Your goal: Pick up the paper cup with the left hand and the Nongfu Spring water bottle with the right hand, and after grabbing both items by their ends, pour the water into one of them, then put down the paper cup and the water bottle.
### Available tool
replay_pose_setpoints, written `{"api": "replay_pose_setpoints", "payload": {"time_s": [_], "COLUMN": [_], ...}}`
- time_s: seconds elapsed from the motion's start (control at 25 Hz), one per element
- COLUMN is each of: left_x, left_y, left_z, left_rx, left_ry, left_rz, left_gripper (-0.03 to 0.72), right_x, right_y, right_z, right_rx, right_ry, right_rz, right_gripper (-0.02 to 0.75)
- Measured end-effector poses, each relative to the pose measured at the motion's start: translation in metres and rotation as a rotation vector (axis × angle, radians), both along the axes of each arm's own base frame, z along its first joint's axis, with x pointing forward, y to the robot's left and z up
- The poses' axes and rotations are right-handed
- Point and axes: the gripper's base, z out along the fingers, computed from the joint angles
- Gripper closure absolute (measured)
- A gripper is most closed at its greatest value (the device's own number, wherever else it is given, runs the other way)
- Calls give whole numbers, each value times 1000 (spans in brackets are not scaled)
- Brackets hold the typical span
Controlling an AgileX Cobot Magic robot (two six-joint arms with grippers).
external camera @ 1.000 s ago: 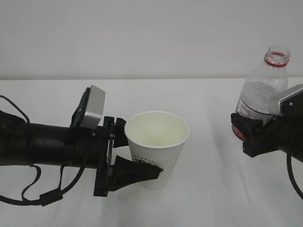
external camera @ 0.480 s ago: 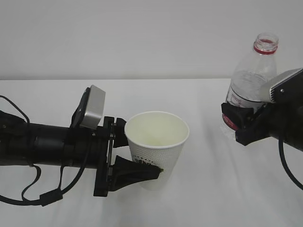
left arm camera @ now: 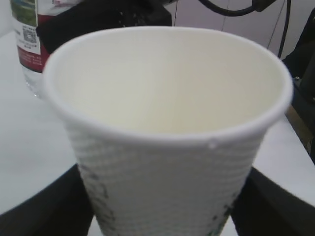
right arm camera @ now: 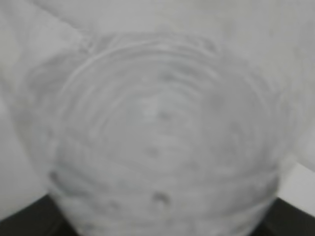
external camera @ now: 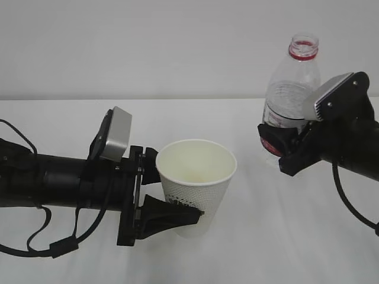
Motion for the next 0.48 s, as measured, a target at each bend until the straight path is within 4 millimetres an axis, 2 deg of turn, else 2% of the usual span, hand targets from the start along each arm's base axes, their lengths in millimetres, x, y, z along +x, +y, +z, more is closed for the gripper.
{"api": "replay_pose_setpoints", "payload": {"time_s": [0.16,0.48], "left_x": [0,0], "left_y": [0,0], "left_z": [0,0], "left_rx": [0,1], "left_ry": [0,0], "left_rz": [0,-2], "left_gripper": [114,114], "right_x": [3,8], "right_y": [12,17], "right_z": [6,11], "right_rx": [-16,-59], "right_ry": [-18,-47], "right_rz": [48,103], "right_gripper": [275,275]}}
